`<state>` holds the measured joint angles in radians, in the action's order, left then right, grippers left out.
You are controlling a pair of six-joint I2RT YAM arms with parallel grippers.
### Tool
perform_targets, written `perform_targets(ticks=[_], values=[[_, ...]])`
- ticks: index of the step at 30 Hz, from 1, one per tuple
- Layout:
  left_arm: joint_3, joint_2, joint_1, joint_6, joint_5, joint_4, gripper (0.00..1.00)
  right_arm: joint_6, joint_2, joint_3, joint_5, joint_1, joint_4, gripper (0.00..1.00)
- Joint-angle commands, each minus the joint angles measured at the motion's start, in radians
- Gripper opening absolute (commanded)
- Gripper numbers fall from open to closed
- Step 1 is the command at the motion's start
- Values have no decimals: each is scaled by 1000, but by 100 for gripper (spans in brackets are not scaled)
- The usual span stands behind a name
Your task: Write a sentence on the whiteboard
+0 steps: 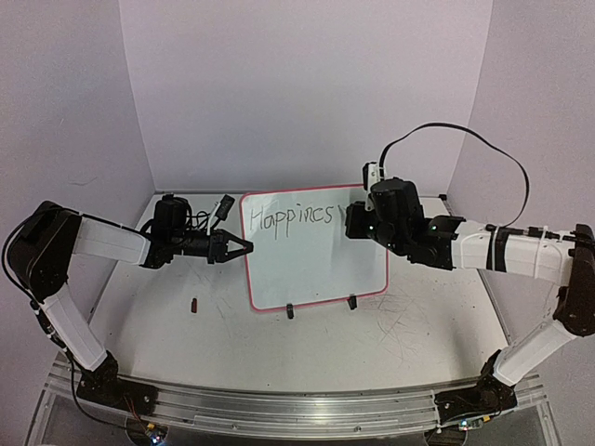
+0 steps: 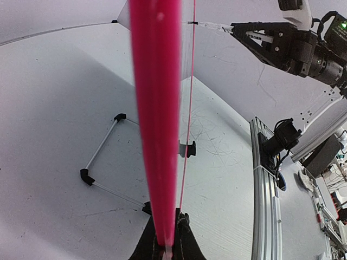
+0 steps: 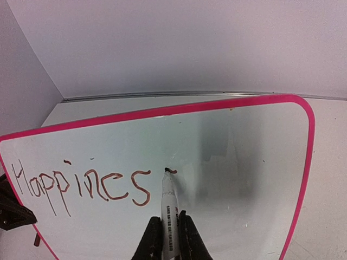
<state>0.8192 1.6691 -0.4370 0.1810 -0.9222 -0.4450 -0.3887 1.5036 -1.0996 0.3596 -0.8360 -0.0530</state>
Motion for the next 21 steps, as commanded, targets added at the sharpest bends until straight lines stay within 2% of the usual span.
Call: perform_targets(ticks=[1, 21], values=[[26, -11, -5, -43, 37, 37, 0, 13, 14, -27, -27, 0, -25, 0], [27, -7, -5, -43, 33, 38, 0, -26, -38, 29, 38, -7, 29, 0]])
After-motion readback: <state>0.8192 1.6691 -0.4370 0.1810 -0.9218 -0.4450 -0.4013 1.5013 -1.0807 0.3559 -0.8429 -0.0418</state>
